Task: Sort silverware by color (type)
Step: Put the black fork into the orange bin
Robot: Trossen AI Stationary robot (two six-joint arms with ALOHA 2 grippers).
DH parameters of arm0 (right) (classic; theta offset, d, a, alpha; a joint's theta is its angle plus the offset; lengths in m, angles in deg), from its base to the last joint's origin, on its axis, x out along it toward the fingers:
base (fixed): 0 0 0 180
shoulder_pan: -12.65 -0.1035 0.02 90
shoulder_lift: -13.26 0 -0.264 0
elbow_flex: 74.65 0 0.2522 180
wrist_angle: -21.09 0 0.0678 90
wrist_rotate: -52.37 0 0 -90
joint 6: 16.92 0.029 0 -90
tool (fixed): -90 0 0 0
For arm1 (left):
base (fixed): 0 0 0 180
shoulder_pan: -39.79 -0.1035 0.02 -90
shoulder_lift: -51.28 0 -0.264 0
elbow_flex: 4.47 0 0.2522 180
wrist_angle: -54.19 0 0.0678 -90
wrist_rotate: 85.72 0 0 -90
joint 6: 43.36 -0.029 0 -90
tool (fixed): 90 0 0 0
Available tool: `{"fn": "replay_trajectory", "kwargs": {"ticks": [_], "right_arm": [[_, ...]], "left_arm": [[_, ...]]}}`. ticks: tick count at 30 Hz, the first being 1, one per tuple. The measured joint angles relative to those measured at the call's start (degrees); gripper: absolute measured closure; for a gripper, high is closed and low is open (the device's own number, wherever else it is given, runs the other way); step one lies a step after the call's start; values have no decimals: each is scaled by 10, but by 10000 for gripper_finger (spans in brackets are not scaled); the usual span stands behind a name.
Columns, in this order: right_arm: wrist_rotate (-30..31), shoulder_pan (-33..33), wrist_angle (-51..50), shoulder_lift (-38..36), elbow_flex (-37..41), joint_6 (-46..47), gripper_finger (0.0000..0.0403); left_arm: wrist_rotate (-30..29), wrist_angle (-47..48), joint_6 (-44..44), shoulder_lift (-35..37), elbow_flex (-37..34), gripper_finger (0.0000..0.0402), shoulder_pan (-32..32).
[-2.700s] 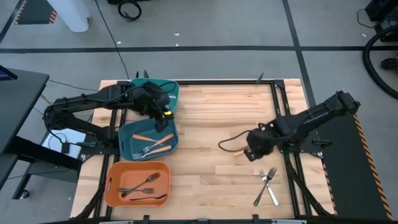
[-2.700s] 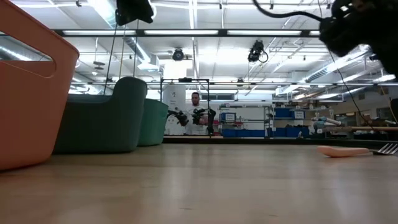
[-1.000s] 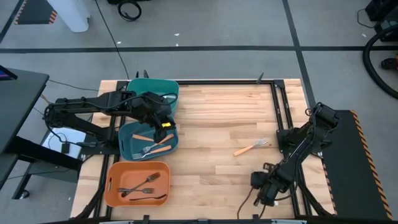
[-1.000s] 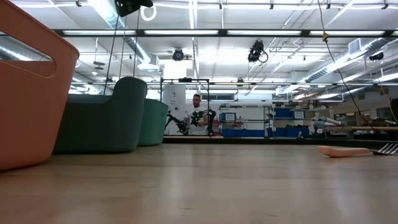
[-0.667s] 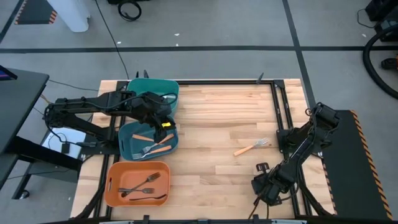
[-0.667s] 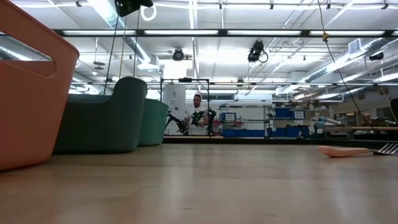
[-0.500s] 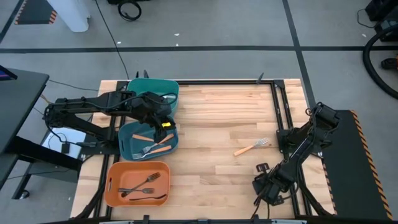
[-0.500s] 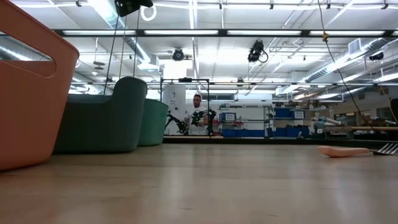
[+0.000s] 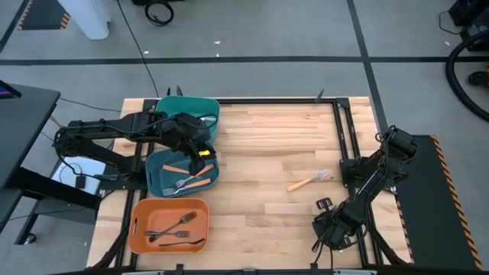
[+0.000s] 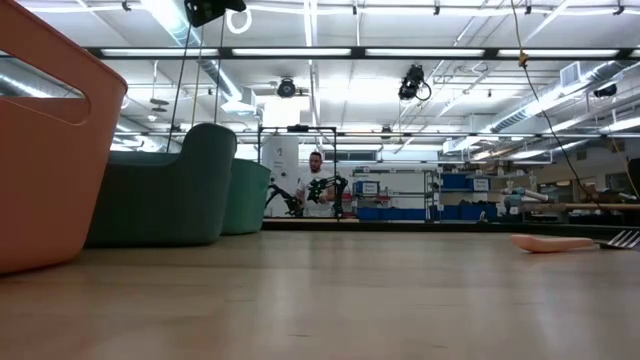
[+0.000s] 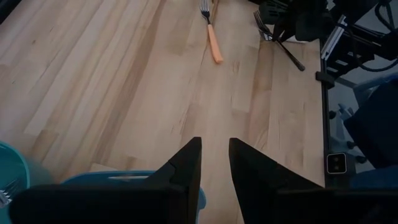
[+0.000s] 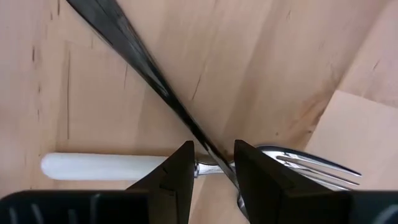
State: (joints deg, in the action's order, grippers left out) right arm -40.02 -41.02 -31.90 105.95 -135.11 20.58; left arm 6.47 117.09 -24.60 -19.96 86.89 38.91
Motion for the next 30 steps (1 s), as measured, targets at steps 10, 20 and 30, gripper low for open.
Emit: {"fn": "replay_trajectory", "kwargs": {"ticks": [10, 20, 30], "right_arm": [[-11, 4, -5, 47, -8, 16, 283], [-26, 16, -7, 33, -2, 34, 389], [-59, 45, -29, 26, -18, 50, 395]], "left_arm": [[0, 0, 0, 0, 0, 310, 0], [0, 0, -1, 0, 0, 310, 0], [0, 0, 1, 0, 0, 310, 0]]}}
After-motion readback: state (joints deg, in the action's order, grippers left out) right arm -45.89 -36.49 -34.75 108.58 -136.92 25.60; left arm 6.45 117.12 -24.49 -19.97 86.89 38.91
